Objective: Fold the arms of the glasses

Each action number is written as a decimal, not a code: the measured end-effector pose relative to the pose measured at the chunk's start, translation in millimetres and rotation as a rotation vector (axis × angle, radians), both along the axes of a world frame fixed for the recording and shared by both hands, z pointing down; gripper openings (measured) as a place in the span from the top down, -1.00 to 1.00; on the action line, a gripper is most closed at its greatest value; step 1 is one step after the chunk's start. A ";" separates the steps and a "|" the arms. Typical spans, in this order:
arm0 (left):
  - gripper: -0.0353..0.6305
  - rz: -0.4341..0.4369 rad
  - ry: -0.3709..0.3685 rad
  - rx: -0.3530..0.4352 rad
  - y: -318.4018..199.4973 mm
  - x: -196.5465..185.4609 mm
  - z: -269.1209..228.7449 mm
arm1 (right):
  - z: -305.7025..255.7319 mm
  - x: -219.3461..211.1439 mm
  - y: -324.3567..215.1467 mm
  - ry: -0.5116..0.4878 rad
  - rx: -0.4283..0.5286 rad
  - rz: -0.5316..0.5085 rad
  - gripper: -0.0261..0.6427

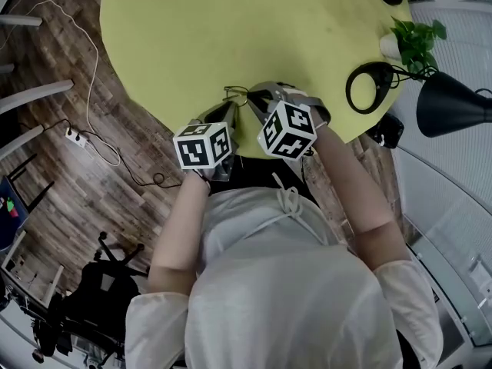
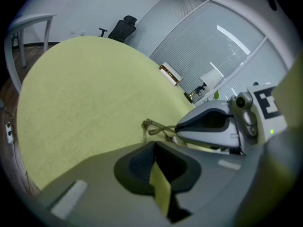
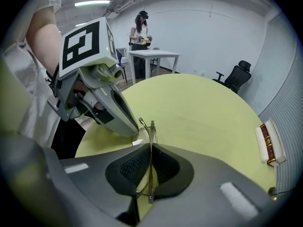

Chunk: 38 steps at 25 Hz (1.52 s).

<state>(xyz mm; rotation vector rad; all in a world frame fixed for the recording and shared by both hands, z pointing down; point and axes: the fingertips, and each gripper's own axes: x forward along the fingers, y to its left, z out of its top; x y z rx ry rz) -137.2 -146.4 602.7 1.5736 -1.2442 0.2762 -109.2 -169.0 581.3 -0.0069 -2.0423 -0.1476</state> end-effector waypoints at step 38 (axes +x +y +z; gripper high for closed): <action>0.88 0.171 -0.275 0.640 -41.4 4.2 -273.5 | -249.7 94.4 -34.3 -0.758 0.327 0.951 0.93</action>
